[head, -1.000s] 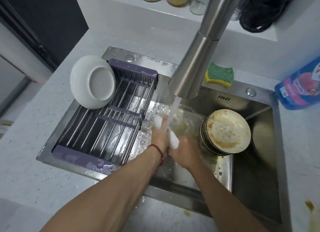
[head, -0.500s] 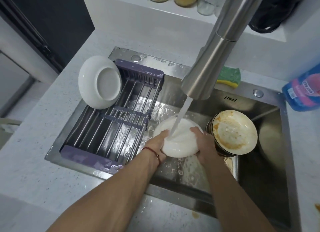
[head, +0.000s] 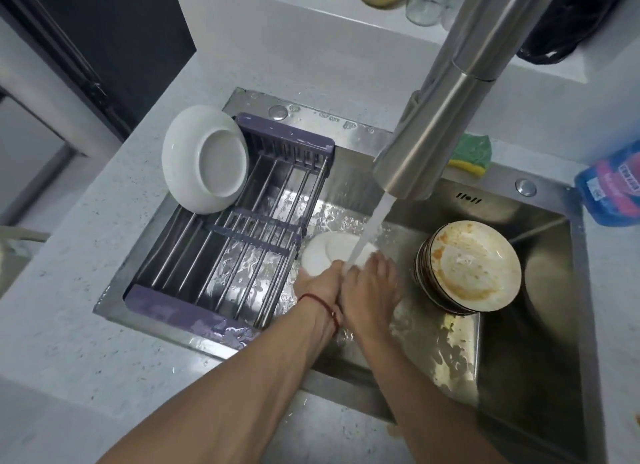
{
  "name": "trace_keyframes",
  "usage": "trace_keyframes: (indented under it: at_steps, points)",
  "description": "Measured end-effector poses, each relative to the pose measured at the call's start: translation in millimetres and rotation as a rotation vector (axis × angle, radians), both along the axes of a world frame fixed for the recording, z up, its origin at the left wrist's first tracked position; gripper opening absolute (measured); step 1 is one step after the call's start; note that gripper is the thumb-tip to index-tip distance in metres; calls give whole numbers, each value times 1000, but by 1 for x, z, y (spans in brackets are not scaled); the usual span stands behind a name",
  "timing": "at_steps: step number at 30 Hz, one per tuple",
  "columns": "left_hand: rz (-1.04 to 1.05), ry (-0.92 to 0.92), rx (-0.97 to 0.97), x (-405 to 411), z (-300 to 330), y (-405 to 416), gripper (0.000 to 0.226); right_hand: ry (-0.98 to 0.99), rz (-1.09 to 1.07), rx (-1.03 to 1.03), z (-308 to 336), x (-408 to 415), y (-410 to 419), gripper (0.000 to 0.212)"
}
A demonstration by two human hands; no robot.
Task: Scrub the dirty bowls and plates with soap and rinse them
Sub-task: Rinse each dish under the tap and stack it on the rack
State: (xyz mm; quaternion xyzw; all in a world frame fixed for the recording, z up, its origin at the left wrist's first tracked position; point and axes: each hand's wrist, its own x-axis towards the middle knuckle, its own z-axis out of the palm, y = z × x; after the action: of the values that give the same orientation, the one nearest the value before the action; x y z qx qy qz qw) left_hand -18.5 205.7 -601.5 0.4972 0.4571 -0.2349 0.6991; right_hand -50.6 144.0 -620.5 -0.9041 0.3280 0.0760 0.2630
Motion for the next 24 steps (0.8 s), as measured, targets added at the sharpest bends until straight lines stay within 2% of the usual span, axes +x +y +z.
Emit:
trace_keyframes:
  at_steps: [3,5,6,8,10,12,16,17,18,20,21,23,24]
  points:
    - [-176,-88,101,-8,6,-7,74,21,-187,230,-18,18,-34,60]
    - [-309,-155,191,-13,2,-11,66,78,-178,386,-44,37,-55,72]
    - [-355,-195,229,-15,2,-12,59,91,-135,429,-42,45,-56,71]
    - [-424,-261,288,-14,1,-13,38,107,86,462,-13,58,-40,55]
    - [-470,-280,355,-9,-1,-13,9,95,301,377,14,64,-21,37]
    - [-480,-309,404,-9,-2,-14,17,120,267,338,10,71,-17,28]
    - [-624,-326,467,-14,-5,-14,9,280,186,302,-30,76,-28,44]
    - [-571,-304,429,-10,-6,-13,5,271,196,308,-27,77,-21,51]
    - [-504,-266,388,-7,-5,-12,13,265,221,309,-21,77,-14,56]
    - [-483,-254,373,-6,-3,-7,15,288,275,310,2,77,-8,51]
    - [-518,-282,373,-8,-1,-4,17,265,216,342,10,77,-11,47]
    - [-486,-284,279,-12,5,3,36,217,12,473,-5,78,-42,39]
    - [-448,-235,202,-11,10,5,44,206,-65,549,-19,75,-61,46]
